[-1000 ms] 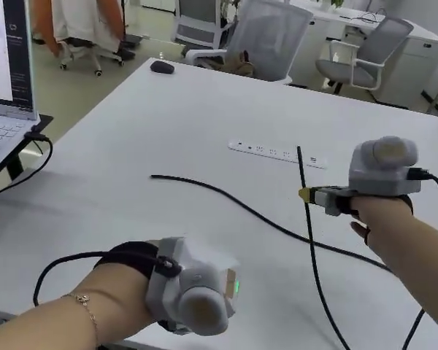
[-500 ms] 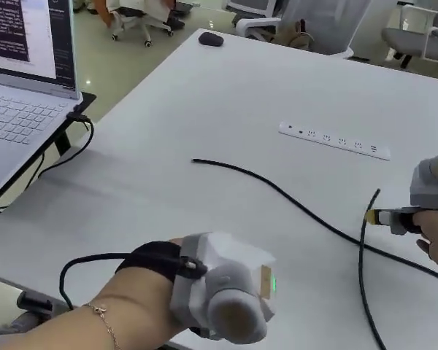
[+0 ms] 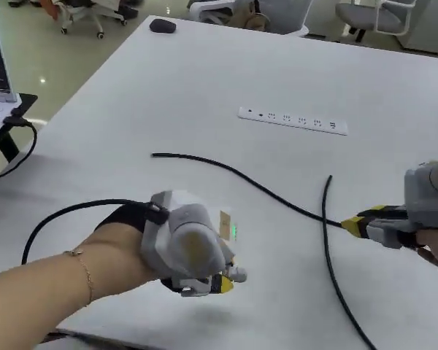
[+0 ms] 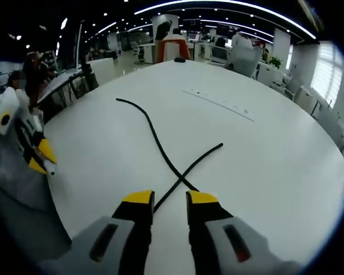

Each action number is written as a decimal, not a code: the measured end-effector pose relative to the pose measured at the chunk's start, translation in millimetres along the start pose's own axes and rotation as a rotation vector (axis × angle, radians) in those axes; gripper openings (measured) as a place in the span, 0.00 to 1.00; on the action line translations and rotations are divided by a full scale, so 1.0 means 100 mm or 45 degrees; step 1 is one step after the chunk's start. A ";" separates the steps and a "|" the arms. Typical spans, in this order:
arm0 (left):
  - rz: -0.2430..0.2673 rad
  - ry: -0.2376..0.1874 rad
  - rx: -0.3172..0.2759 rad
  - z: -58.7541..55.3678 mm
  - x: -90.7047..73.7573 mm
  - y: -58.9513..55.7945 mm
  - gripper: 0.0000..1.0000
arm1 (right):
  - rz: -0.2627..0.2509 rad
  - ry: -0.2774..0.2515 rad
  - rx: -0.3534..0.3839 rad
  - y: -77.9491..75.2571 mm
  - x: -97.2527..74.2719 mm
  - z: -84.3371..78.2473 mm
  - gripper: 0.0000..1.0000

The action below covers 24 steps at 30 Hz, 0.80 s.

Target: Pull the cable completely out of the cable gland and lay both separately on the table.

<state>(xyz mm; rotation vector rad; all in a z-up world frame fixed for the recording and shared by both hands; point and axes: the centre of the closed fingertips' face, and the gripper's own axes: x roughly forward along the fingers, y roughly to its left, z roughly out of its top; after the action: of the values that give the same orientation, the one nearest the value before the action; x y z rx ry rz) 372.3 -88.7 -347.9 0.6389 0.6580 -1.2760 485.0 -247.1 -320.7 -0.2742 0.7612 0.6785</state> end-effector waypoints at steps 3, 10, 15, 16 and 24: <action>-0.001 -0.004 -0.016 -0.05 0.14 0.12 0.18 | -0.024 -0.045 0.003 0.08 -0.27 -0.05 0.22; -0.077 0.029 -0.001 -0.24 0.44 0.14 0.18 | -0.083 -0.024 -0.017 0.23 -0.76 -0.35 0.23; -0.054 0.079 0.039 -0.32 0.50 0.19 0.18 | -0.128 -0.027 0.020 0.26 -0.97 -0.48 0.22; -0.056 0.089 0.050 -0.34 0.51 0.19 0.19 | -0.139 -0.009 0.040 0.27 -1.00 -0.52 0.21; -0.008 0.100 0.004 -0.35 0.16 0.22 0.30 | -0.145 0.044 0.000 0.36 -1.05 -0.59 0.22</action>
<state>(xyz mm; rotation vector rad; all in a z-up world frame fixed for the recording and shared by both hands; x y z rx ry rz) 393.5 -69.1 -381.3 0.6929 0.7228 -1.2630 373.9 -295.9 -286.6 -0.3275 0.7731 0.5674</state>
